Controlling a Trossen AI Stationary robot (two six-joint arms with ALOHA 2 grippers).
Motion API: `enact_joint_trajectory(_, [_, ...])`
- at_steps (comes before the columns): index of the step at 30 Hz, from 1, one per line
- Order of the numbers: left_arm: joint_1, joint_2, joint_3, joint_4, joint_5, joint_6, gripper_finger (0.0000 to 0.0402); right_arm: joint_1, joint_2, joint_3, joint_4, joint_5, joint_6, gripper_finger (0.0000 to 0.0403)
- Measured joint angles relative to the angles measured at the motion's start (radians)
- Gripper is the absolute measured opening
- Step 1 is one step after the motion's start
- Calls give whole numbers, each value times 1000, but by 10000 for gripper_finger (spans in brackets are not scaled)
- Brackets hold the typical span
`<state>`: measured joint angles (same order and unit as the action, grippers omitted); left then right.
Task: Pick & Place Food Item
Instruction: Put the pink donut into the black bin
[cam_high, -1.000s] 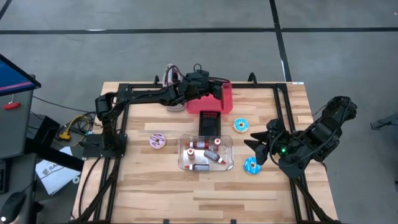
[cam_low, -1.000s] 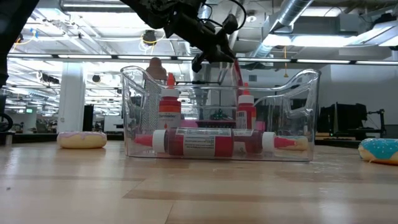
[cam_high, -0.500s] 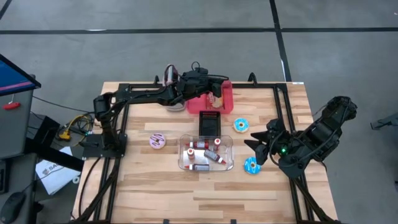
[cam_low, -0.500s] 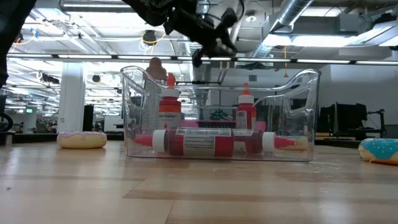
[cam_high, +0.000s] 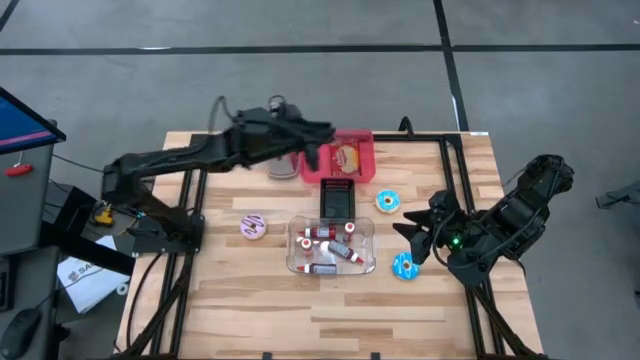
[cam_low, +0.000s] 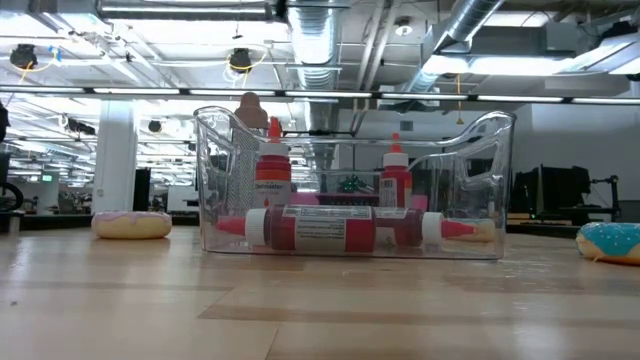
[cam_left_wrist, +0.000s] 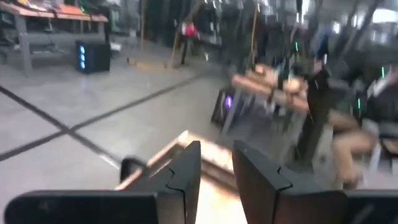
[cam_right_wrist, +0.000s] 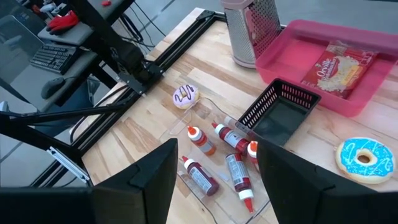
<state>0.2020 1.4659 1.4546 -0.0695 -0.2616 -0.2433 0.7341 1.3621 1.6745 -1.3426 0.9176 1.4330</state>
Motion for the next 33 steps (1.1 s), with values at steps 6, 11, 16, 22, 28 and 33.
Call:
enact_joint_trajectory(6, [-58, -188, -15, -523, -28, 7, 88, 1, 0, -9, 2, 4, 0, 212])
enact_joint_trajectory(11, [-198, -307, -79, -882, -37, -50, 89, 5, 1, -12, 4, 3, 0, 212])
enact_joint_trajectory(16, [-434, -382, -197, -961, -37, -115, 89, 12, 1, -12, 5, 3, 1, 212])
enact_joint_trajectory(22, [-631, -383, -350, -962, -38, -304, 96, 20, 1, -12, 7, 0, 8, 212])
enact_joint_trajectory(28, [-656, -339, -482, -961, 8, -444, 179, 24, 1, -12, 3, 0, 8, 212])
enact_joint_trajectory(33, [-655, -313, -527, -962, 17, -367, 248, 25, 1, -12, 3, -3, 8, 212])
